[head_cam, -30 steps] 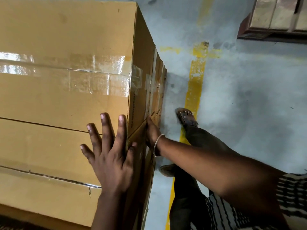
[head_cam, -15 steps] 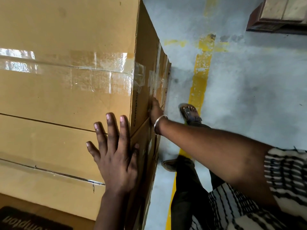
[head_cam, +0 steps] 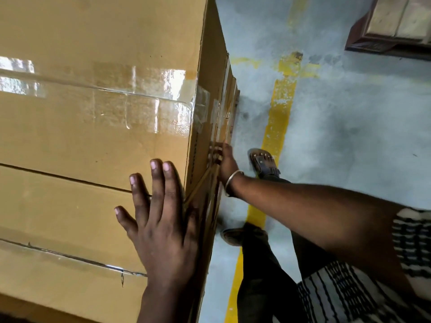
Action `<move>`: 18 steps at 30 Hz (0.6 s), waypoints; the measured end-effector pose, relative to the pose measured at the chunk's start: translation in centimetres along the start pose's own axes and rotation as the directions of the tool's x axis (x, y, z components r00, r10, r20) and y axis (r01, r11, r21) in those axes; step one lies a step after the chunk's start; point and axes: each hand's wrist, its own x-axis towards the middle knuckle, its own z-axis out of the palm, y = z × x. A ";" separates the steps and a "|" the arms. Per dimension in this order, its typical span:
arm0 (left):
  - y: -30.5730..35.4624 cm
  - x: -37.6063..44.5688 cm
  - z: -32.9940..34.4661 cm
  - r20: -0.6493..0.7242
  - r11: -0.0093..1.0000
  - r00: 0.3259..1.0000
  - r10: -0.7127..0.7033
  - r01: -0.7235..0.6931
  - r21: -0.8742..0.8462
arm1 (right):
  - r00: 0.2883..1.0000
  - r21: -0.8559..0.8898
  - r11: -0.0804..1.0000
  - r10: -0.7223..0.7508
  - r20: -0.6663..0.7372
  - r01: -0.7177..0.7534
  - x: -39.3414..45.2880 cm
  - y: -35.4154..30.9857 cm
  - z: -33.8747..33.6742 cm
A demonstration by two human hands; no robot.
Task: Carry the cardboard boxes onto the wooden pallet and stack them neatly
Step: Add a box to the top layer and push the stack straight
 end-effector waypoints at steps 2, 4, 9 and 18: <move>-0.1 0.2 0.0 -0.016 1.000 1.000 0.013 -0.014 -0.014 | 0.999 -0.092 0.996 -0.002 -0.039 -0.002 -0.1 -3.0 -1.2; -0.1 0.3 0.0 -0.029 1.000 1.000 0.005 -0.006 -0.023 | 0.999 -0.207 0.978 0.001 -0.038 -0.009 -0.3 -5.8 -1.6; -0.2 0.2 0.3 -0.085 0.999 0.996 0.019 -0.021 -0.033 | 0.993 -0.206 0.973 0.113 0.028 -0.105 1.9 -8.1 -1.4; -0.2 -0.1 0.5 -0.124 0.999 0.992 0.011 -0.016 -0.041 | 0.996 0.003 0.996 0.085 -0.003 -0.085 6.8 -4.8 -1.1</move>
